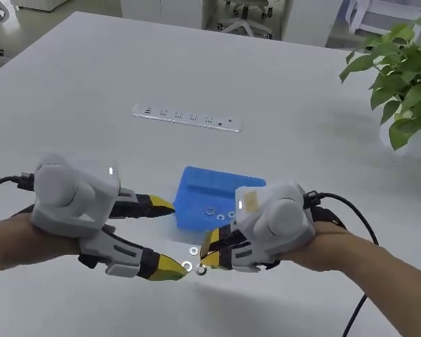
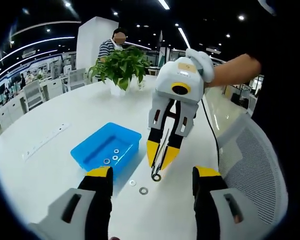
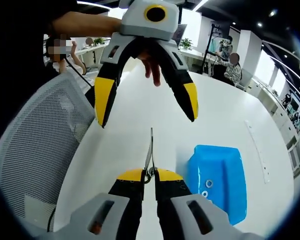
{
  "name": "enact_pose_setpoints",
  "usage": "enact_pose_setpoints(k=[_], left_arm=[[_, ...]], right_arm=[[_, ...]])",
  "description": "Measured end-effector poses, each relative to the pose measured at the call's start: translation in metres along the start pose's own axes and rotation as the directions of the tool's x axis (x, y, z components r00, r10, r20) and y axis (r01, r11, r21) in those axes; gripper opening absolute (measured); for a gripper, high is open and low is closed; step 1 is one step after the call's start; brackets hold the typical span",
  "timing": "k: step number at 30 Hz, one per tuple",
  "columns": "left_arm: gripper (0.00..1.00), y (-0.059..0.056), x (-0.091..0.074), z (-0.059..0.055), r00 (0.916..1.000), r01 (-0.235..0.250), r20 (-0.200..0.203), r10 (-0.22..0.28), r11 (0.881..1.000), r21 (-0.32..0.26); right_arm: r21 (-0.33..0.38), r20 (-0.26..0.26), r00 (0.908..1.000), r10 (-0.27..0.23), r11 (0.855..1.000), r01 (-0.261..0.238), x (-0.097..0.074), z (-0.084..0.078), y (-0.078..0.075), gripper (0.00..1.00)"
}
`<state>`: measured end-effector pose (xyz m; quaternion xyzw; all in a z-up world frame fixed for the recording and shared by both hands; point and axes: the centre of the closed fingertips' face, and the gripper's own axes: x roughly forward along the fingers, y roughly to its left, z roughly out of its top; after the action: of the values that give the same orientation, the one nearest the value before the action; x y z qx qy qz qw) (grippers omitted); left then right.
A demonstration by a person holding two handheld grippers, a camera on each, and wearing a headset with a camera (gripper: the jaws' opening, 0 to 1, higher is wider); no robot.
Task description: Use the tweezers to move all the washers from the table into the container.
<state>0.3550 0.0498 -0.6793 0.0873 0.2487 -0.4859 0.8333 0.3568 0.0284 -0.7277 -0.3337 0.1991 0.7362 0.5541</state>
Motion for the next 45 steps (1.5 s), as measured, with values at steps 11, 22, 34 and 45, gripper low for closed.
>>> enact_pose_setpoints(k=[11,22,34,45], left_arm=[[0.85,0.003,-0.010,0.000,0.9982,-0.057,0.013,0.058,0.998,-0.033],[0.96,0.007,-0.014,0.003,0.9955,-0.087,0.033,0.089,0.994,-0.061],[0.99,0.011,-0.016,0.004,0.9939,-0.100,0.037,0.104,0.992,-0.077],[0.99,0.015,-0.019,0.005,0.9927,-0.108,0.045,0.112,0.991,-0.083]], right_arm=[[0.007,0.007,1.0000,-0.006,1.000,0.006,-0.018,0.009,-0.006,0.09],[0.023,0.027,0.9995,-0.019,1.000,0.019,-0.038,0.019,-0.019,0.09],[0.037,0.050,0.9970,-0.059,0.998,0.057,-0.056,0.028,-0.044,0.09],[0.043,0.043,0.9934,-0.107,0.994,0.105,-0.063,0.023,-0.074,0.09]])
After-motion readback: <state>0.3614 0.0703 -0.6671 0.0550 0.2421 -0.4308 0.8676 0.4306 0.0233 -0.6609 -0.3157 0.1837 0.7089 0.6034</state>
